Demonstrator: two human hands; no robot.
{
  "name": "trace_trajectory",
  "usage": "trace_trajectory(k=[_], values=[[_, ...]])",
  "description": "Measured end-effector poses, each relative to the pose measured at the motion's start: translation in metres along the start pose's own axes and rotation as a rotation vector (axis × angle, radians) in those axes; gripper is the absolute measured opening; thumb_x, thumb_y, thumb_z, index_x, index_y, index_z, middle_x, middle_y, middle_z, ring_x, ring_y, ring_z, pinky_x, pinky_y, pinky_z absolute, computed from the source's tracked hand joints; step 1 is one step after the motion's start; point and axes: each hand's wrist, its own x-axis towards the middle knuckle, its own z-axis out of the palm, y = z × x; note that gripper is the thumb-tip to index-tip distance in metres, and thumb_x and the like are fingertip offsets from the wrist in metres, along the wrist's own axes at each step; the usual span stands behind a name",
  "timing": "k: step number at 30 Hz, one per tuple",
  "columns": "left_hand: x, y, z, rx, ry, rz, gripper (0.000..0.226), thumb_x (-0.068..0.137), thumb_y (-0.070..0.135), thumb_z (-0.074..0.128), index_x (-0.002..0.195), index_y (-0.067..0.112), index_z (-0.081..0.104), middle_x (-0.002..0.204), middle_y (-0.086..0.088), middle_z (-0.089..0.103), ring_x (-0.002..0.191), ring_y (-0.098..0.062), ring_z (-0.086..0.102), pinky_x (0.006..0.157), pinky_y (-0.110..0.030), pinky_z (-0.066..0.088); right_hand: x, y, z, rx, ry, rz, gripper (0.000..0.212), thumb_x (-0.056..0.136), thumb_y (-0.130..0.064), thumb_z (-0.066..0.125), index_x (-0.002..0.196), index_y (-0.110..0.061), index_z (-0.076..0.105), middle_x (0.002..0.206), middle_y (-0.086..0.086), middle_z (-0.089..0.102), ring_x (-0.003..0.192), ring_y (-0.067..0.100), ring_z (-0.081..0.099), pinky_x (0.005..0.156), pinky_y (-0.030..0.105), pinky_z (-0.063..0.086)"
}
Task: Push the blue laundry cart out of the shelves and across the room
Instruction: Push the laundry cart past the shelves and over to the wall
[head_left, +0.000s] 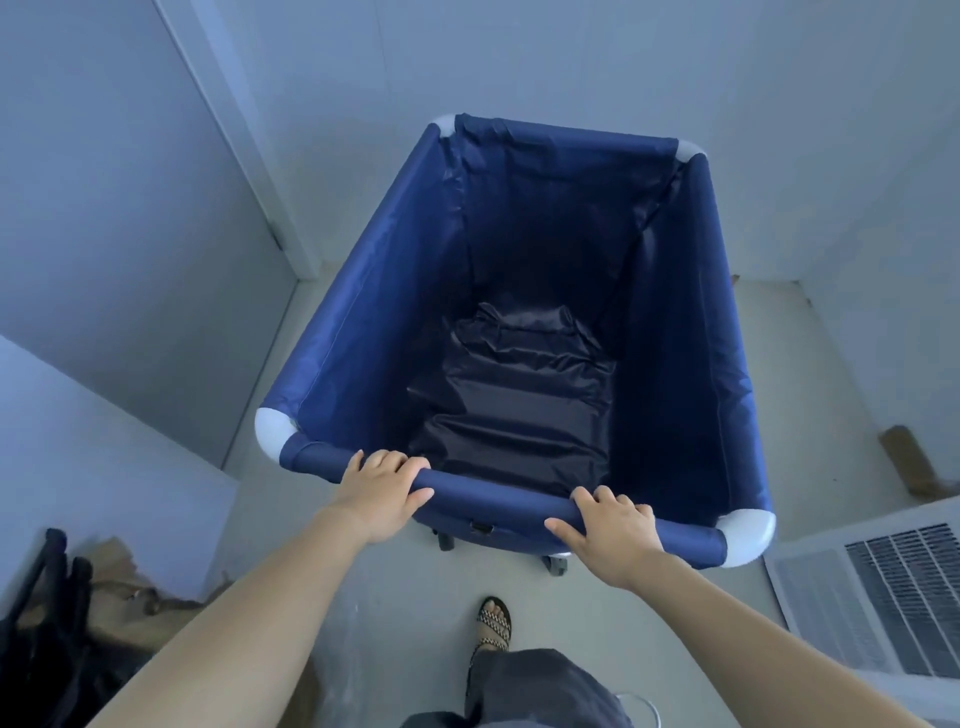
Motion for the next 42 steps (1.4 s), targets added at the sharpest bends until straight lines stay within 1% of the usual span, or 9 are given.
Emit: trace_trajectory(k=[6,10,13,18,25,29,31,35,42], values=[[0.043,-0.02,-0.027,-0.003,0.041,0.0,0.041,0.097,0.043,0.032,0.135,0.027,0.031,0.137,0.004,0.038,0.132,-0.02,0.027,0.117,-0.048,0.01,0.059,-0.015,-0.034,0.126,-0.089,-0.097,0.062,0.087,-0.07,0.03,0.118,-0.02,0.045,0.115,0.0,0.052,0.102,0.022,0.053,0.08,0.035,0.047],[0.064,-0.032,-0.039,-0.024,0.012,0.012,0.042,0.097,0.043,0.033,0.136,0.027,0.03,0.138,0.003,0.035,0.133,-0.02,0.024,0.117,-0.049,0.008,0.089,-0.033,-0.045,0.142,-0.076,-0.153,0.058,0.09,-0.066,0.031,0.12,-0.019,0.045,0.118,-0.001,0.052,0.102,0.021,0.053,0.076,0.033,0.046],[0.081,-0.044,-0.046,-0.041,-0.028,0.023,0.04,0.097,0.044,0.032,0.134,0.029,0.031,0.136,0.002,0.036,0.134,-0.02,0.023,0.118,-0.049,0.003,0.104,-0.037,-0.047,0.128,-0.032,-0.169,0.053,0.089,-0.066,0.029,0.11,-0.022,0.047,0.109,-0.003,0.055,0.092,0.019,0.055,0.069,0.029,0.043],[0.105,-0.066,-0.056,-0.043,-0.083,0.059,0.038,0.096,0.048,0.029,0.13,0.032,0.033,0.127,0.003,0.038,0.13,-0.022,0.026,0.118,-0.048,0.001,0.118,-0.048,-0.048,0.092,0.03,-0.151,0.049,0.09,-0.066,0.027,0.107,-0.024,0.046,0.101,-0.005,0.056,0.087,0.018,0.056,0.065,0.029,0.039],[0.13,-0.11,-0.072,-0.019,0.061,0.171,0.038,0.095,0.049,0.034,0.129,0.034,0.038,0.124,0.008,0.043,0.124,-0.018,0.034,0.115,-0.041,0.009,0.142,-0.083,-0.059,0.119,0.056,-0.057,0.05,0.089,-0.067,0.028,0.108,-0.025,0.046,0.103,-0.007,0.052,0.088,0.016,0.054,0.066,0.027,0.041],[0.152,-0.144,-0.089,-0.024,0.12,0.214,0.037,0.092,0.053,0.038,0.125,0.038,0.042,0.119,0.013,0.046,0.12,-0.013,0.038,0.112,-0.036,0.014,0.167,-0.111,-0.066,0.124,0.079,-0.026,0.063,0.083,-0.073,0.021,0.108,-0.023,0.048,0.105,-0.008,0.045,0.088,0.013,0.05,0.064,0.027,0.041],[0.165,-0.163,-0.097,-0.002,0.112,0.242,0.037,0.092,0.053,0.037,0.126,0.039,0.041,0.12,0.013,0.046,0.121,-0.013,0.038,0.113,-0.036,0.014,0.179,-0.126,-0.067,0.121,0.096,-0.008,0.068,0.079,-0.075,0.017,0.106,-0.023,0.049,0.104,-0.008,0.045,0.09,0.013,0.049,0.065,0.026,0.041],[0.19,-0.198,-0.113,0.013,0.113,0.315,0.038,0.094,0.045,0.04,0.131,0.036,0.039,0.127,0.01,0.046,0.125,-0.015,0.037,0.114,-0.039,0.012,0.203,-0.155,-0.073,0.142,0.124,0.036,0.054,0.087,-0.068,0.029,0.105,-0.023,0.05,0.103,-0.008,0.048,0.094,0.014,0.05,0.068,0.028,0.044],[0.229,-0.24,-0.14,0.074,0.119,0.344,0.045,0.096,0.042,0.039,0.139,0.03,0.032,0.136,0.007,0.039,0.132,-0.017,0.03,0.116,-0.043,0.012,0.244,-0.197,-0.093,0.166,0.163,0.085,0.053,0.089,-0.066,0.031,0.105,-0.019,0.05,0.103,-0.004,0.05,0.096,0.018,0.052,0.066,0.03,0.04]])
